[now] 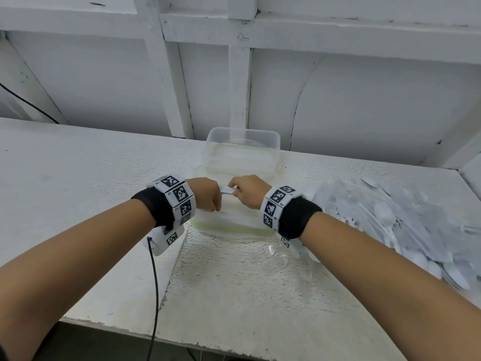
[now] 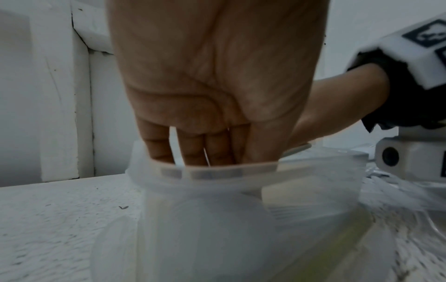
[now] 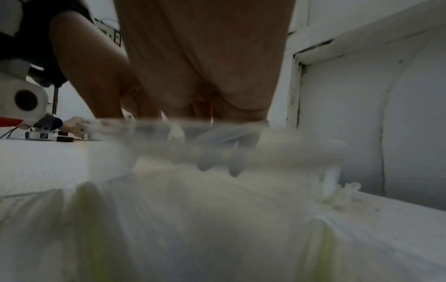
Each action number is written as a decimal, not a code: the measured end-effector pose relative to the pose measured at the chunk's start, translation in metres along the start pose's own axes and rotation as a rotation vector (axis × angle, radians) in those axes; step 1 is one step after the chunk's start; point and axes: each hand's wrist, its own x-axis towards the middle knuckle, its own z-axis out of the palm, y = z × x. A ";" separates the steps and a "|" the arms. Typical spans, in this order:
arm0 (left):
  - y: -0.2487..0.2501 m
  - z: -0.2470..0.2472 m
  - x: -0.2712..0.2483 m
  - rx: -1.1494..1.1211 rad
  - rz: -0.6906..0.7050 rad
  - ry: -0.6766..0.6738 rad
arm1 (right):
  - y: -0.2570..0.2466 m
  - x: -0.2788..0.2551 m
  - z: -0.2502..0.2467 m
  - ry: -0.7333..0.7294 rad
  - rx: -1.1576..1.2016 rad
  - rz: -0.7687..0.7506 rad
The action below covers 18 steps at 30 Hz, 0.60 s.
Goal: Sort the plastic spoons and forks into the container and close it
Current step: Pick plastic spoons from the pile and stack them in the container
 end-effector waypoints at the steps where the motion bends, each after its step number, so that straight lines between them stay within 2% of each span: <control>1: 0.000 0.000 -0.001 0.004 0.008 -0.002 | -0.001 0.002 0.004 -0.021 -0.007 -0.004; 6: -0.006 -0.004 -0.007 -0.074 0.034 0.068 | 0.003 0.000 0.019 -0.085 0.038 -0.022; 10: -0.022 -0.013 -0.015 -0.320 -0.021 0.282 | 0.006 -0.003 0.013 -0.104 0.043 -0.060; 14: -0.038 -0.010 -0.017 -0.447 -0.128 0.455 | 0.006 -0.002 0.010 -0.128 0.061 -0.053; 16: -0.042 -0.005 -0.017 -0.486 -0.205 0.459 | 0.006 -0.001 0.010 -0.135 0.075 -0.060; 18: -0.044 0.001 -0.015 -0.570 -0.288 0.390 | 0.005 0.001 0.010 -0.141 0.076 -0.071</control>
